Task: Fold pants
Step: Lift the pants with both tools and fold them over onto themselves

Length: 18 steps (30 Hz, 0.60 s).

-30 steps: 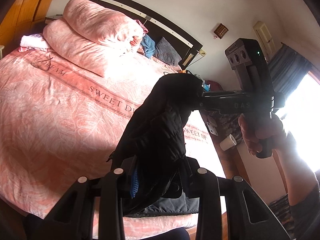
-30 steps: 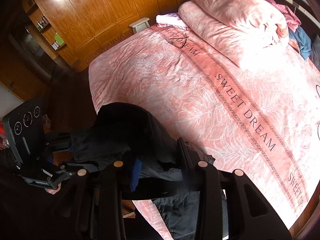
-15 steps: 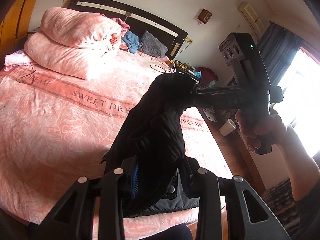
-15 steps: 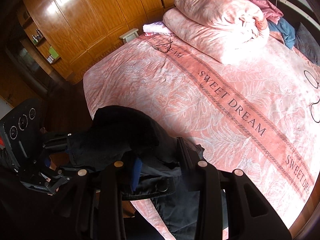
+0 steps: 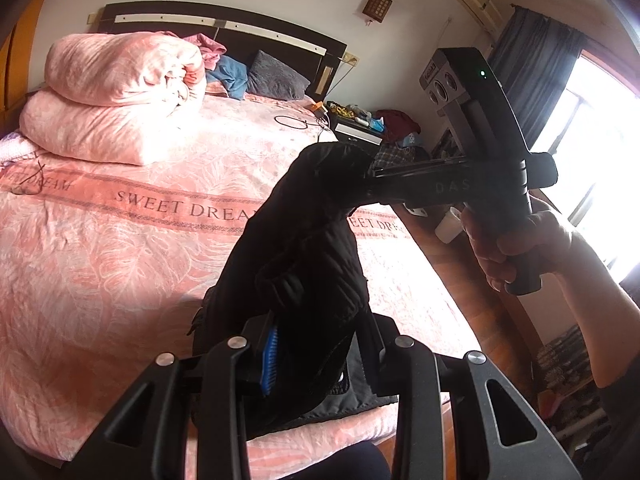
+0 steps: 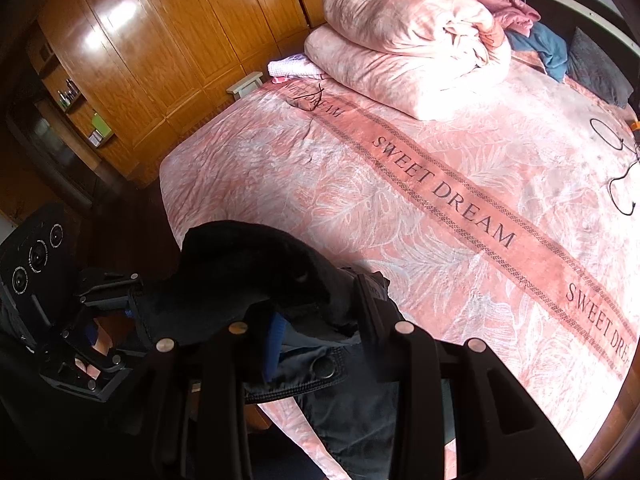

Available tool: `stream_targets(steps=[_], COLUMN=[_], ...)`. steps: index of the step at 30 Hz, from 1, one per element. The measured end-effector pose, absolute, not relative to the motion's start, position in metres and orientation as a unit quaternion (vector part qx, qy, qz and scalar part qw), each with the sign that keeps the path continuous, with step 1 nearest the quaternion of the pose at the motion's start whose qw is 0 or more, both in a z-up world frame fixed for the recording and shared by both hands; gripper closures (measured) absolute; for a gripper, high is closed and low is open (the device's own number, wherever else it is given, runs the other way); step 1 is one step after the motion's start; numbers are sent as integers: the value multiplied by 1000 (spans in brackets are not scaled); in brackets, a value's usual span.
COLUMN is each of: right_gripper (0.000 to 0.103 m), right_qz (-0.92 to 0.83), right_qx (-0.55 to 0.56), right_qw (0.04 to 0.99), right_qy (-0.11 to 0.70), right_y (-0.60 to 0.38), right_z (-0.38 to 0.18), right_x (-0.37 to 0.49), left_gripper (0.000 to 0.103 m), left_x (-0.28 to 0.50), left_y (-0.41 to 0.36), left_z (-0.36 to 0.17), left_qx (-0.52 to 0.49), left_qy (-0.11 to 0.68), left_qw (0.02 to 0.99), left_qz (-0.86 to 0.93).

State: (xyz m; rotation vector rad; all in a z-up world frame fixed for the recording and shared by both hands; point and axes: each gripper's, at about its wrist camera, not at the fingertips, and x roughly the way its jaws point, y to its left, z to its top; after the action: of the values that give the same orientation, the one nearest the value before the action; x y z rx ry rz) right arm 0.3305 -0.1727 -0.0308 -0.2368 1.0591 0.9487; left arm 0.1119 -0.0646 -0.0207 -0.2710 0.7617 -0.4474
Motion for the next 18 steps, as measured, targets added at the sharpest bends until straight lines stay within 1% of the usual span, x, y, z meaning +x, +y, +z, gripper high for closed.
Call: stream_targets(steps=[18], right_gripper=[71], right_qz=[408], right_qx=[-75], right_qw=[770], right_qy=[484], right_y=[-250], right_z=[-63], right_x=[331], left_gripper=[70], left_x=[115], left_y=[-145], left_z=[-46], left_qx=[-66], left_qy=[398], left_qw=[878], left_qz=[-259])
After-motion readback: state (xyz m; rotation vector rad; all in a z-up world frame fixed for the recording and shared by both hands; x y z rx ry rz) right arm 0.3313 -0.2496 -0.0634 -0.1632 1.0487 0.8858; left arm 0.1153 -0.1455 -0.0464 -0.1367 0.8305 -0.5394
